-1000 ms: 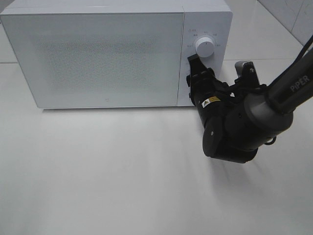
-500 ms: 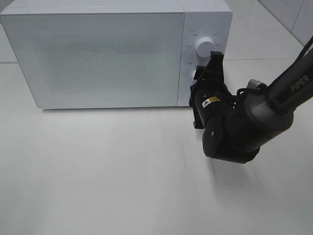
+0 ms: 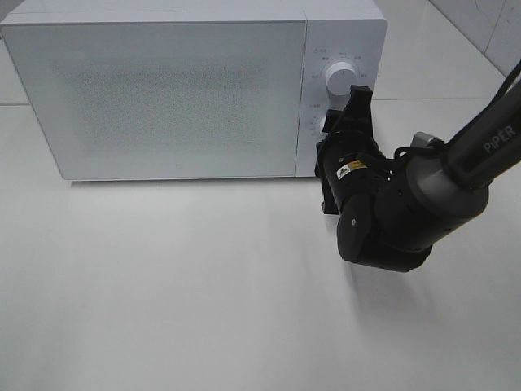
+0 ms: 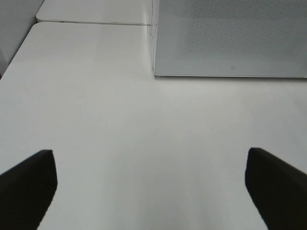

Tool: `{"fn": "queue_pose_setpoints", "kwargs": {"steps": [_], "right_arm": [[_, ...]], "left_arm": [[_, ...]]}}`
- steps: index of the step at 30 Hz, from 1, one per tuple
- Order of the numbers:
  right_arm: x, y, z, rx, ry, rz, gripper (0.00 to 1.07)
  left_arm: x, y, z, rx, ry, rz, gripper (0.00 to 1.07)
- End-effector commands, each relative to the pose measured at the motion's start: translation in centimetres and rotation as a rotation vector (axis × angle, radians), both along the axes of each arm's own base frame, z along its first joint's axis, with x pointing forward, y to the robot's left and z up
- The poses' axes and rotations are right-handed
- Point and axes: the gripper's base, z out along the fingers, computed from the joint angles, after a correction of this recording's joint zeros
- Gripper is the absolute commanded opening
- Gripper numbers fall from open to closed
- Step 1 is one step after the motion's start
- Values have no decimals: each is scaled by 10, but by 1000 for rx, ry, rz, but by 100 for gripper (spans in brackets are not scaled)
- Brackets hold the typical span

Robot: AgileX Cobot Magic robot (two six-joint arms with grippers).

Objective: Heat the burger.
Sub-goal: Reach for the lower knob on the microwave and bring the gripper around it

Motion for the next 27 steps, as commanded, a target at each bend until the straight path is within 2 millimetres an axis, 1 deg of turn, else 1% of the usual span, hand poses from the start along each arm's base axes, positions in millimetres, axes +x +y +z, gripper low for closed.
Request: {"fn": "queue_pose_setpoints", "kwargs": {"steps": [1, 4, 5, 6, 7, 8, 9, 10, 11, 12, 13, 14, 15, 16, 18, 19, 20, 21, 23, 24, 25, 27], "right_arm": [[8, 11, 24, 14, -161, 81, 7], [9, 9, 23, 12, -158, 66, 10], [9, 9, 23, 8, -157, 60, 12], [9, 7, 23, 3, -153, 41, 16], [9, 7, 23, 3, -153, 41, 16], [9, 6, 23, 5, -152, 34, 18], [9, 4, 22, 6, -146, 9, 26], [9, 4, 22, 6, -146, 9, 26], [9, 2, 22, -6, -140, -17, 34], [9, 2, 22, -6, -140, -17, 34], [9, 0, 21, -16, -135, -33, 39], [9, -3, 20, -41, -123, -67, 45], [9, -3, 20, -41, -123, -67, 45], [9, -5, 20, -80, -116, -86, 50], [9, -6, 19, -94, -113, -92, 51], [9, -7, 19, -113, -109, -98, 55], [9, -7, 19, -113, -109, -98, 55], [9, -7, 19, -123, -108, -98, 59], [9, -7, 19, -127, -106, -96, 61], [9, -6, 19, -132, -105, -82, 64], [9, -6, 19, -132, -105, -82, 64], [7, -5, 19, -139, -104, -67, 68]], "left_arm": [[-2, 0, -1, 0, -20, 0, 100], [-2, 0, -1, 0, -20, 0, 100], [-2, 0, -1, 0, -20, 0, 100], [-2, 0, -1, 0, -20, 0, 100], [-2, 0, -1, 0, -20, 0, 100], [-2, 0, -1, 0, -20, 0, 100], [-2, 0, -1, 0, -20, 0, 100], [-2, 0, -1, 0, -20, 0, 100], [-2, 0, -1, 0, -20, 0, 100], [-2, 0, -1, 0, -20, 0, 100], [-2, 0, -1, 0, -20, 0, 100], [-2, 0, -1, 0, -20, 0, 100], [-2, 0, -1, 0, -20, 0, 100], [-2, 0, -1, 0, -20, 0, 100], [-2, 0, -1, 0, -20, 0, 100], [-2, 0, -1, 0, -20, 0, 100], [-2, 0, -1, 0, -20, 0, 100], [-2, 0, -1, 0, -20, 0, 100], [-2, 0, -1, 0, -20, 0, 100], [-2, 0, -1, 0, -20, 0, 100], [-2, 0, -1, 0, -20, 0, 100], [-2, 0, -1, 0, -20, 0, 100]]}}
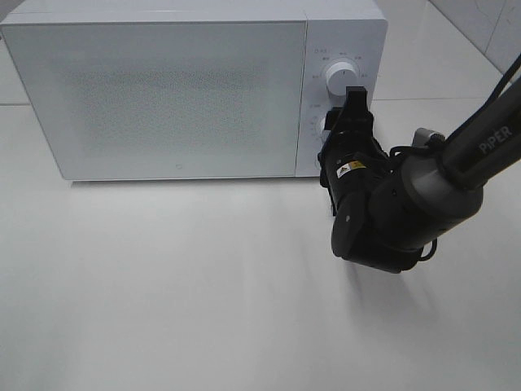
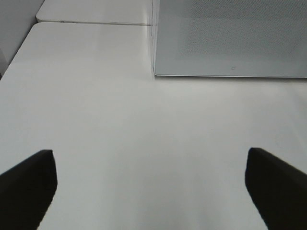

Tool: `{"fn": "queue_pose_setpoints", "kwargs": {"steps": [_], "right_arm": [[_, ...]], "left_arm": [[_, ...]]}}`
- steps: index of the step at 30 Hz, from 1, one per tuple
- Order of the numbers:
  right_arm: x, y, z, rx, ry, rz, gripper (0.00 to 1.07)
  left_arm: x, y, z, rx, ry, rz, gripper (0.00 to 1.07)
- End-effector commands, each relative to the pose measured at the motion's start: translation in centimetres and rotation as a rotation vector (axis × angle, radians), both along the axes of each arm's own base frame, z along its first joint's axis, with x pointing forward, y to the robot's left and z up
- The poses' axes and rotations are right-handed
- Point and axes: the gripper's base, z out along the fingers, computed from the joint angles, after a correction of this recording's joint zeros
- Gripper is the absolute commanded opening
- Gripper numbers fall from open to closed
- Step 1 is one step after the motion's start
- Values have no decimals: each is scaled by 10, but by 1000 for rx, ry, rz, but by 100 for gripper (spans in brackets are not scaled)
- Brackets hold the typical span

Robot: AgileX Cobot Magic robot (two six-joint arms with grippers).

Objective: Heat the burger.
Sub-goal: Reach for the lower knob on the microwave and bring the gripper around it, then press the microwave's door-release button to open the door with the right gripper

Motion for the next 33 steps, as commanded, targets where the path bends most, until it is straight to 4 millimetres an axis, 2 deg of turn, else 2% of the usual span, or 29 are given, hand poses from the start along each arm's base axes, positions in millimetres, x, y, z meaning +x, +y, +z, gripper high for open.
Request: {"fn": "queue_pose_setpoints", "kwargs": {"steps": [1, 12, 22, 25, 27, 29, 30, 33], "right_arm": [[8, -3, 19, -16, -121, -11, 68], [-15, -13, 24, -98, -18, 72, 69], [-50, -31, 36, -259, 48, 194, 68], [-61, -37, 42, -334, 65, 235, 68], [-73, -42, 52, -492, 75, 321, 68], [-76, -42, 56, -543, 78, 353, 68], [-80, -41, 61, -648, 87, 423, 68], [-82, -41, 65, -693, 85, 451, 68]], "left_arm": [[-2, 0, -1, 0, -20, 0, 100], [-2, 0, -1, 0, -20, 0, 100], [-2, 0, -1, 1, -20, 1, 100], [-2, 0, -1, 2, -20, 2, 100], [-2, 0, -1, 2, -20, 2, 100], [-2, 0, -1, 2, -20, 2, 100], [-2, 0, -1, 3, -20, 2, 100], [-2, 0, -1, 3, -20, 2, 100]]}}
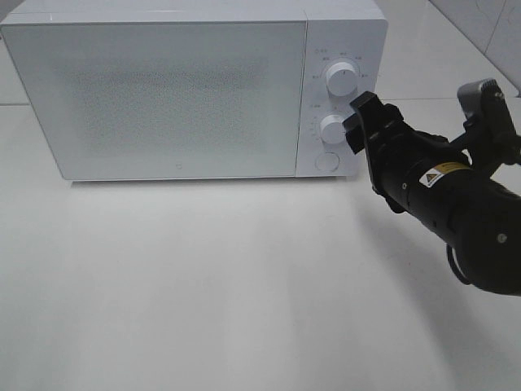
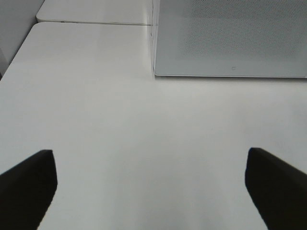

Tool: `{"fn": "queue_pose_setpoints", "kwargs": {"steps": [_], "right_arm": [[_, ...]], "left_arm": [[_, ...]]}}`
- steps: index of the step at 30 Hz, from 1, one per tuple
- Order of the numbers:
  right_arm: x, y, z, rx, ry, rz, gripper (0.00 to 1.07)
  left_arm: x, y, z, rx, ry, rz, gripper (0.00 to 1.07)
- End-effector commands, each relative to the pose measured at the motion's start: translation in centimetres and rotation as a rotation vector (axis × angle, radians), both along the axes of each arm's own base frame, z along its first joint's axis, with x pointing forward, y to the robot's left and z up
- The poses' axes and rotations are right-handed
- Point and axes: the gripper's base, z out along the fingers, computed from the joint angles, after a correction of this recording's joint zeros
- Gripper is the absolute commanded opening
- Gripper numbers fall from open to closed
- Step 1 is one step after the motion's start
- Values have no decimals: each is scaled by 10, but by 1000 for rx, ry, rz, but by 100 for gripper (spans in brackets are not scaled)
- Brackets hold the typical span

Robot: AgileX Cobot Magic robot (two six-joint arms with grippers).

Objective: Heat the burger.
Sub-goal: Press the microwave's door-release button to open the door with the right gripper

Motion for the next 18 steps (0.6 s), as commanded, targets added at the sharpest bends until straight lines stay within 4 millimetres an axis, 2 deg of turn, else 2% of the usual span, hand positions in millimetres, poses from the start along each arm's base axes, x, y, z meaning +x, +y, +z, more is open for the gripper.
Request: {"fn": "queue_pose_setpoints", "kwargs": {"steps": [1, 2, 4, 5, 10, 11, 12, 14, 18], "right_arm": [[-9, 0, 13, -253, 13, 173, 68], [-13, 0, 17, -354, 10, 242, 68], [-15, 0, 20, -390, 9, 272, 68], [-20, 0, 25, -481, 3, 345, 68], [-29, 0, 34, -607, -2, 474, 68], [-35, 0, 37, -666, -11, 548, 68], [-35, 0, 37, -666, -11, 548, 68], [-43, 2, 43, -722, 18, 676, 68], [-45, 1, 49, -767, 88, 803, 68]], "left_arm": [[-2, 0, -1, 2, -20, 2, 100], [-2, 0, -1, 2, -20, 2, 100], [-2, 0, -1, 2, -20, 2, 100], [-2, 0, -1, 2, -20, 2, 100], [-2, 0, -1, 2, -20, 2, 100], [-2, 0, -1, 2, -20, 2, 100], [-2, 0, -1, 2, -20, 2, 100], [-2, 0, -1, 2, -20, 2, 100], [-2, 0, -1, 2, -20, 2, 100]]}}
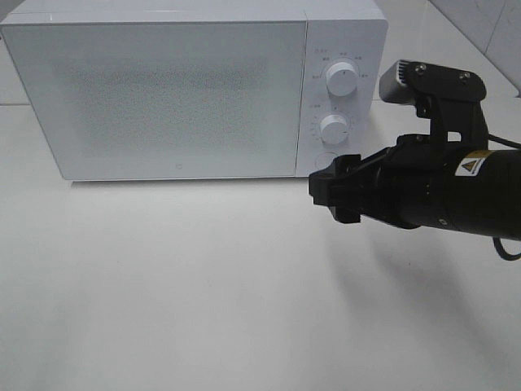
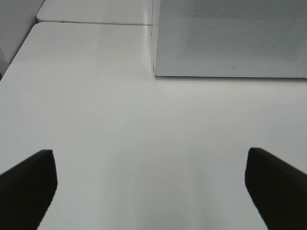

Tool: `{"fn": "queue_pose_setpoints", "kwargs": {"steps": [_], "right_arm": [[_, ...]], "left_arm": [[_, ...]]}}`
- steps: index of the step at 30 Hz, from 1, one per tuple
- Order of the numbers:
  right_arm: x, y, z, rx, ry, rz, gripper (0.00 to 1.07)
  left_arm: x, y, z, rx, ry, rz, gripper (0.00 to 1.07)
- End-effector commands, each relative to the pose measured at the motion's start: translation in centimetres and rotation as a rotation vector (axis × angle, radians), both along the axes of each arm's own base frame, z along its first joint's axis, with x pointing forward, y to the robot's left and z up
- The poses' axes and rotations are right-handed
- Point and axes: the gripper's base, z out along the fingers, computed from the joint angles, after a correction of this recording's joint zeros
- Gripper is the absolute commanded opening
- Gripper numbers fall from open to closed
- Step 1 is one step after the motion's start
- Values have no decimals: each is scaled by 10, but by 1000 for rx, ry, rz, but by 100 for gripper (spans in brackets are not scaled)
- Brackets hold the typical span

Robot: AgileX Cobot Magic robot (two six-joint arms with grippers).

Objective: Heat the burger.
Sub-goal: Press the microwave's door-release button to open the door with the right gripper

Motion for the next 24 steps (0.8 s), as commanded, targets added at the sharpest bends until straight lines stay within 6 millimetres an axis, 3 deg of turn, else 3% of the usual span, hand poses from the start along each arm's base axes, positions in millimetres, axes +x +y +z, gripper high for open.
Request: {"fn": "queue_pose_setpoints", "kwargs": {"steps": [1, 15, 22, 24], "right_arm": [[-3, -3, 12, -133, 109, 154, 68], [-10, -13, 46, -412, 484, 188, 68], [-18, -21, 54, -471, 545, 191, 68], [-25, -26, 65, -464, 512, 189, 68]], "left_arm": [[-2, 0, -1, 2, -20, 2, 100], [-2, 0, -1, 2, -20, 2, 100], [-2, 0, -1, 2, -20, 2, 100], [-2, 0, -1, 2, -20, 2, 100]]}}
